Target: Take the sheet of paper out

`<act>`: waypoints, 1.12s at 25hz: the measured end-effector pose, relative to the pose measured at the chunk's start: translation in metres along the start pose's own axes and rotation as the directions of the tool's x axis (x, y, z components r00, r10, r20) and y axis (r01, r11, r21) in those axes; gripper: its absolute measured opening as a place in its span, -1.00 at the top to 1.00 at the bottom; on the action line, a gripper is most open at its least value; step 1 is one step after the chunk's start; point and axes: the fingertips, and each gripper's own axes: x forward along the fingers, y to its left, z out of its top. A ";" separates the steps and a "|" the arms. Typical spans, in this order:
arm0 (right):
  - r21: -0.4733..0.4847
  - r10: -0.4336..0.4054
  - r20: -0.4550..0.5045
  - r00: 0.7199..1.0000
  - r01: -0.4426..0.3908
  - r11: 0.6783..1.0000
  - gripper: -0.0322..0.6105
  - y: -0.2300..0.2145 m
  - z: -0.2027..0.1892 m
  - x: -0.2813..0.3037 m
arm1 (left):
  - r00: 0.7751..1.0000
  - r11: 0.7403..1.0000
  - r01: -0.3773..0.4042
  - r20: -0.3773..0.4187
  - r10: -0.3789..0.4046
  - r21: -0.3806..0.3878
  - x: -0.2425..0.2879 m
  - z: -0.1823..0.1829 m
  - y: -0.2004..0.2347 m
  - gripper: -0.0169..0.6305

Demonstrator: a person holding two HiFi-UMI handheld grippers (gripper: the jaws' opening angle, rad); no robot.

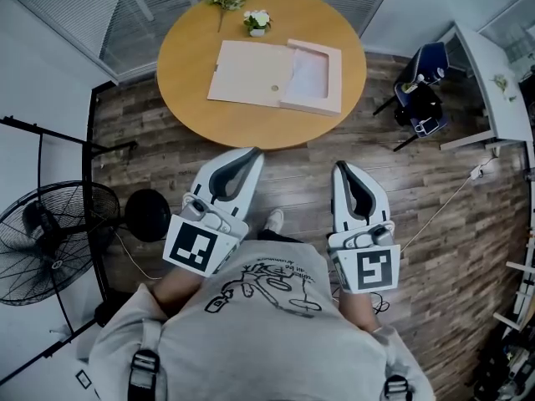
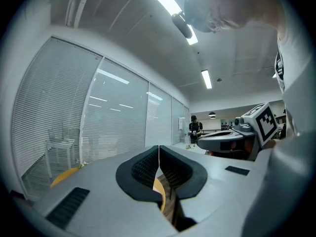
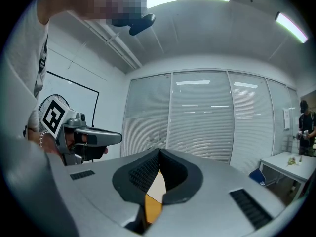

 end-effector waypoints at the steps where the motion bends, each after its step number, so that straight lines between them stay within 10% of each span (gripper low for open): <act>1: 0.000 0.000 0.001 1.000 0.000 1.000 0.88 -0.004 0.000 0.002 | 1.000 1.000 -0.001 -0.001 0.001 0.000 0.004 0.001 0.000 0.88; 28: 0.017 0.035 -0.007 0.999 -0.035 0.999 0.88 -0.056 -0.013 0.018 | 0.999 0.999 -0.029 -0.023 0.028 -0.021 0.058 -0.010 -0.008 0.88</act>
